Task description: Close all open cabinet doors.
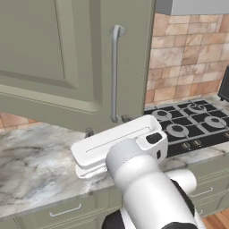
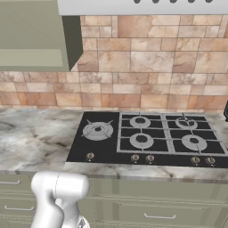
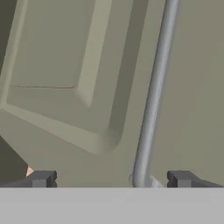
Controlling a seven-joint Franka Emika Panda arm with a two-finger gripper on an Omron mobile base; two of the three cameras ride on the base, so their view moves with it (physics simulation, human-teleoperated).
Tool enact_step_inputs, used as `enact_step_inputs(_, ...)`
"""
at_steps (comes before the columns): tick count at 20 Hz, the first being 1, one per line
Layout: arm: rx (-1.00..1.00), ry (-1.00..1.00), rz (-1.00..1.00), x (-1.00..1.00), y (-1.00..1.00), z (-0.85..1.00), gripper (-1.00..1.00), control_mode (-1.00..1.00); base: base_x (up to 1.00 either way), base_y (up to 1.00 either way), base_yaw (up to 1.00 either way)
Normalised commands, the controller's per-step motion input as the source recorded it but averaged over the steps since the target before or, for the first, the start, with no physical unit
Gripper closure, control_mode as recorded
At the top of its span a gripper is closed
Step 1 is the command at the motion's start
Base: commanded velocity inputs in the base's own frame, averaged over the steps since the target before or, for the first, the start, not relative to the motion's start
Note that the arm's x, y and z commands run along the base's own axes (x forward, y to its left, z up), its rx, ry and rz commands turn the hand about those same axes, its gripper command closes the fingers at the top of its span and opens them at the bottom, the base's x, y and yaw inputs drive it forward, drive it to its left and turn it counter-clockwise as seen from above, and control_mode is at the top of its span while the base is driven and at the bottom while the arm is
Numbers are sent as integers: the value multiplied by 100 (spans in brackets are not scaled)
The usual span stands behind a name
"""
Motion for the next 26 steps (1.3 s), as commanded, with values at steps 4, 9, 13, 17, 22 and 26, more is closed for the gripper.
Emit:
enact_step_inputs(4, 2, -9, 0, 17, 0, -43, -100, -100, 0, 0, 0)
enact_step_inputs(9, 5, -6, 0, 4, -2, -58, -100, -100, 0, 0, 0)
enact_step_inputs(13, 3, -9, 0, 14, 0, -41, -100, -100, 0, 0, 0)
enact_step_inputs(17, 0, -16, 0, 42, 0, -3, -100, -100, 0, 0, 0)
enact_step_inputs(22, 1, -15, 0, 44, 0, -2, -100, -100, 0, 0, 0)
enact_step_inputs(26, 0, -12, 0, 37, 0, -17, -100, -100, 0, 0, 0)
